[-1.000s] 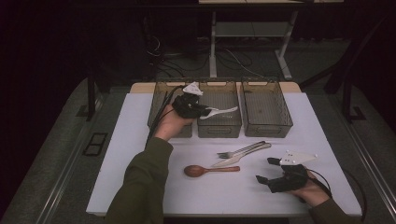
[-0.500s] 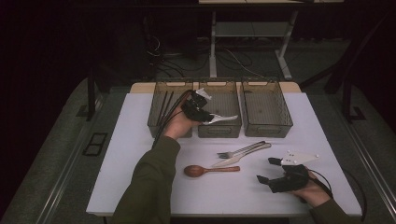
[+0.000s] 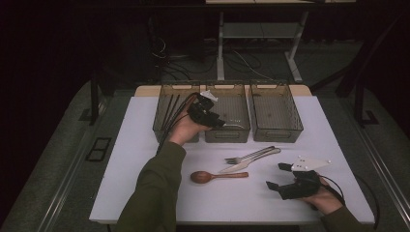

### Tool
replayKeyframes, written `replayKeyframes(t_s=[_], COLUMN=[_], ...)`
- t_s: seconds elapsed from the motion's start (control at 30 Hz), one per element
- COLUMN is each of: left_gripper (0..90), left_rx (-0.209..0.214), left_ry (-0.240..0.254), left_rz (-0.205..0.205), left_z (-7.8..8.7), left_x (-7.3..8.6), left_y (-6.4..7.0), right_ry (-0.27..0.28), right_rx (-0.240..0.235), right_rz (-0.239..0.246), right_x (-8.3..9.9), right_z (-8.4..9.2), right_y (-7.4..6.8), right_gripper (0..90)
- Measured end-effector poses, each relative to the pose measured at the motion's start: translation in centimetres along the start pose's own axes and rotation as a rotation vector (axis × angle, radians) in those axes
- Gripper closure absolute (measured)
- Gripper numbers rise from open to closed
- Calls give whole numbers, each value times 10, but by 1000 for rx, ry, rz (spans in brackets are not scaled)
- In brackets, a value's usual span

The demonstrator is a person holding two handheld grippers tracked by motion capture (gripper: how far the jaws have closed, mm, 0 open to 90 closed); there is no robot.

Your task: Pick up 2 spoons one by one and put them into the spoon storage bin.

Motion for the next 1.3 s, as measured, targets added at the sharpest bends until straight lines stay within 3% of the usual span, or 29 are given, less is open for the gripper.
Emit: replayKeyframes(t_s=[0.4,0.5,0.87,1.1,1.3], left_gripper=[407,380,320,277,247], left_rx=[49,65,56,59,55], left_ry=[68,92,85,106,114], left_rz=[-37,-30,-68,-56,-76], left_z=[23,29,43,51,57], left_x=[-1,3,27,44,57], left_y=[24,31,48,57,63], right_ry=[-3,-2,0,3,4], right_rx=[3,4,5,4,1], right_rz=[-2,-1,-4,-13,-15], right_x=[0,0,0,0,0], right_z=[0,0,0,1,2], right_y=[0,0,0,1,1], right_gripper=[158,158,158,157,143])
Point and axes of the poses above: each handheld gripper's, and its own axes: z roughly backward along the jaws, x roughly out of its underside, y roughly to its right, the point moved 7 cm from there along -z, roughly forward along the jaws, and after that the axes turned 2 degrees about z, right-handed, at the moved point
